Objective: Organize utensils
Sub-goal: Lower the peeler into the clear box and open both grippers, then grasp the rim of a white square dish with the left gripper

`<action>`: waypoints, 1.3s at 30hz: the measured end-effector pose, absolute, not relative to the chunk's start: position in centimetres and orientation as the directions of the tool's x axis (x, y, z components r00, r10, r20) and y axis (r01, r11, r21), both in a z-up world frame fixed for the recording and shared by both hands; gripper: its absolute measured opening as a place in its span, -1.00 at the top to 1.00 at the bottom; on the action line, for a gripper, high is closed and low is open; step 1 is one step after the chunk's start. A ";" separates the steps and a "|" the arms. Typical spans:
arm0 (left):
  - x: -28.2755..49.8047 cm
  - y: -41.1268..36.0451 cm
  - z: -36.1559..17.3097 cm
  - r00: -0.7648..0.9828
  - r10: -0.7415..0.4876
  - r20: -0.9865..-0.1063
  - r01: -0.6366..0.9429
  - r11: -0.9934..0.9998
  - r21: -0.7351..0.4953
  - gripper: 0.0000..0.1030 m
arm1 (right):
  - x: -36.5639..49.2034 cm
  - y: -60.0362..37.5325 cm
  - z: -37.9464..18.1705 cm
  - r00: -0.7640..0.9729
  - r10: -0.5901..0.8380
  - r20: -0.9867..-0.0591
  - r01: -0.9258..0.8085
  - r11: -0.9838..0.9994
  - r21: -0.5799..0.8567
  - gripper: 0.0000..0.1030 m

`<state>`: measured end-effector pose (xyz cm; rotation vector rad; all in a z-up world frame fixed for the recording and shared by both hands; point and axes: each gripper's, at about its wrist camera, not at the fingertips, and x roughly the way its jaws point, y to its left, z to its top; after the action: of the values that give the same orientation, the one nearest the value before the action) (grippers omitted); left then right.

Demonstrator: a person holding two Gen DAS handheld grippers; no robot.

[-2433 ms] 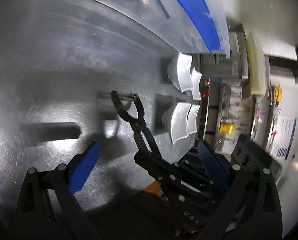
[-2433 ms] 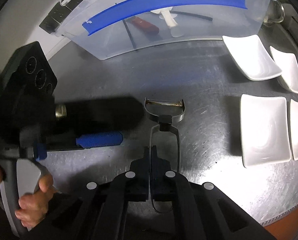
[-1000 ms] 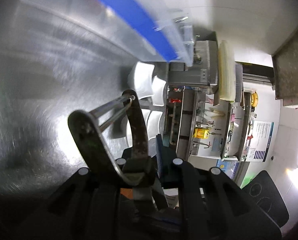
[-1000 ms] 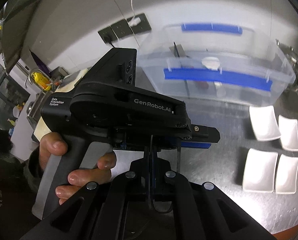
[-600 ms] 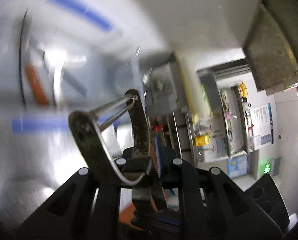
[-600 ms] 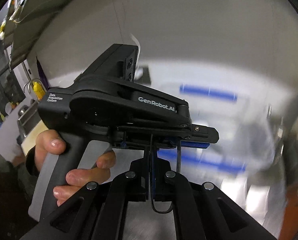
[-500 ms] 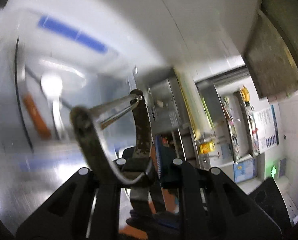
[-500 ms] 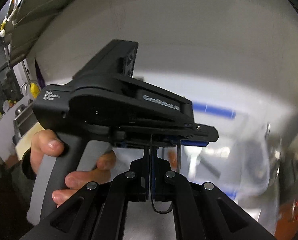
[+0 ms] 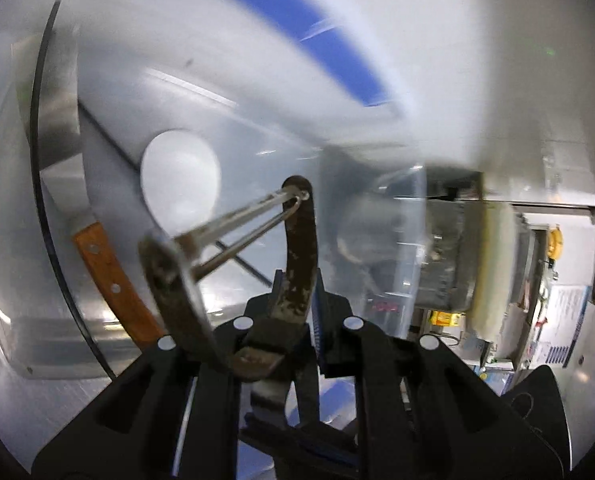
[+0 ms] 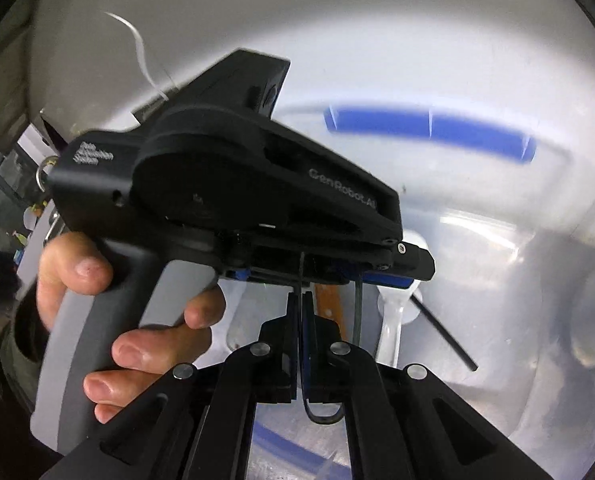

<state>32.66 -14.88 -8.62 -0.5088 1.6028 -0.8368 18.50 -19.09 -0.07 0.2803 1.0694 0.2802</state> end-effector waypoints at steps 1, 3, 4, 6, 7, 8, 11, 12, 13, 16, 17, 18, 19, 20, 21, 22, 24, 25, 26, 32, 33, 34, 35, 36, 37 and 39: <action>32.8 -14.9 -9.1 -0.212 -0.713 -0.668 0.122 0.659 -0.742 0.78 | 19.1 -19.2 -0.8 0.436 0.360 -0.825 -0.083 0.928 0.362 0.93; 33.0 -15.2 -10.0 -0.218 -0.674 -0.706 0.116 0.700 -0.705 0.77 | 19.8 -18.7 -2.2 0.385 0.355 -0.852 -0.067 0.931 0.358 0.85; 33.2 -15.1 -10.4 -0.214 -0.661 -0.719 0.121 0.713 -0.691 0.77 | 19.9 -18.9 -2.7 0.376 0.349 -0.859 -0.053 0.933 0.356 0.81; 33.3 -15.0 -10.6 -0.182 -0.616 -0.766 0.149 0.753 -0.641 0.61 | 19.7 -18.9 -3.0 0.369 0.328 -0.870 -0.034 0.940 0.340 0.77; 33.3 -14.9 -10.5 -0.159 -0.599 -0.784 0.162 0.768 -0.620 0.45 | 19.2 -18.9 -2.6 0.387 0.320 -0.865 -0.037 0.943 0.332 0.77; 33.2 -14.6 -10.3 -0.132 -0.586 -0.800 0.172 0.781 -0.600 0.05 | 18.5 -18.9 -1.8 0.406 0.321 -0.856 -0.050 0.943 0.329 0.70; 33.1 -13.7 -8.8 -0.035 -0.555 -0.831 0.209 0.809 -0.549 -0.29 | 15.9 -18.6 1.3 0.480 0.284 -0.830 -0.066 0.955 0.289 0.23; 33.0 -13.5 -8.4 -0.025 -0.553 -0.833 0.228 0.808 -0.543 -0.30 | 14.3 -18.8 2.8 0.516 0.272 -0.812 -0.067 0.958 0.279 0.23; 32.9 -13.5 -7.9 -0.016 -0.544 -0.839 0.248 0.811 -0.530 -0.33 | 13.0 -19.2 3.7 0.532 0.265 -0.804 -0.062 0.959 0.276 0.23; 32.4 -14.7 -6.8 0.007 -0.413 -0.911 0.375 0.845 -0.381 -0.61 | 8.4 -20.9 5.8 0.580 0.217 -0.785 -0.012 0.966 0.257 0.04; 32.5 -15.2 -6.8 0.005 -0.356 -0.935 0.409 0.854 -0.323 -0.62 | 7.4 -21.5 5.9 0.589 0.204 -0.782 0.006 0.966 0.257 0.00; 32.2 -15.6 -7.1 -0.016 -0.297 -0.955 0.432 0.859 -0.275 -0.62 | 6.2 -21.6 6.1 0.587 0.197 -0.785 0.022 0.966 0.259 0.00; 32.2 -15.7 -7.3 -0.038 -0.274 -0.961 0.441 0.858 -0.262 -0.62 | 5.1 -21.9 5.7 0.581 0.181 -0.793 0.048 0.965 0.256 0.00; 32.0 -16.2 -7.4 -0.058 -0.252 -0.966 0.456 0.854 -0.250 -0.62 | 3.9 -21.9 5.2 0.574 0.166 -0.802 0.068 0.966 0.249 0.00; 31.8 -16.4 -7.5 -0.062 -0.226 -0.972 0.475 0.850 -0.228 -0.62 | 2.8 -22.1 4.9 0.561 0.157 -0.813 0.079 0.967 0.242 0.00; 31.4 -16.8 -7.4 -0.032 -0.178 -0.983 0.508 0.845 -0.170 -0.62 | 1.7 -21.7 4.5 0.547 0.140 -0.825 0.097 0.969 0.228 0.00; 30.6 -17.5 -6.8 0.055 -0.096 -0.994 0.553 0.832 -0.050 -0.62 | 0.2 -21.5 3.5 0.527 0.126 -0.840 0.127 0.966 0.225 0.00; 30.0 -18.0 -6.3 0.113 -0.067 -0.991 0.579 0.815 0.011 -0.63 | -1.0 -21.9 3.3 0.523 0.129 -0.843 0.136 0.963 0.231 0.00; 29.5 -18.6 -6.0 0.172 -0.033 -0.985 0.606 0.792 0.079 -0.69 | -1.9 -21.4 3.1 0.521 0.128 -0.844 0.144 0.961 0.235 0.00; 28.9 -18.8 -4.6 0.164 -0.081 -0.983 0.589 0.807 0.032 -0.73 | -5.1 -22.0 2.1 0.529 0.106 -0.842 0.190 0.952 0.239 0.00; 28.4 -18.5 -3.6 0.165 -0.123 -0.979 0.580 0.815 -0.005 -0.72 | -5.8 -22.7 1.8 0.524 0.086 -0.847 0.219 0.948 0.231 0.00; 27.8 -17.9 -2.7 0.167 -0.162 -0.973 0.584 0.811 -0.035 -0.73 | -6.1 -23.4 1.4 0.518 0.071 -0.852 0.244 0.943 0.226 0.00; 26.8 -17.8 -1.8 0.170 -0.207 -0.963 0.591 0.803 -0.068 -0.72 | -6.6 -24.0 1.0 0.509 0.059 -0.858 0.267 0.938 0.223 0.00; 25.2 -17.6 -0.7 0.173 -0.257 -0.951 0.601 0.793 -0.105 -0.72 | -7.1 -24.5 0.3 0.498 0.051 -0.866 0.287 0.932 0.220 0.00; 23.3 -16.8 0.8 0.174 -0.330 -0.928 0.616 0.771 -0.159 -0.72 | -7.7 -25.0 -0.5 0.481 0.044 -0.876 0.307 0.927 0.215 0.00; 19.7 -16.3 2.7 0.157 -0.448 -0.880 0.655 0.714 -0.247 -0.73 | -8.5 -25.4 -2.6 0.441 0.054 -0.896 0.332 0.917 0.219 0.00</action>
<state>19.73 -16.27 2.75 0.2104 1.1711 -0.7974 -8.54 -25.38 -2.62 0.3932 1.1076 -0.1781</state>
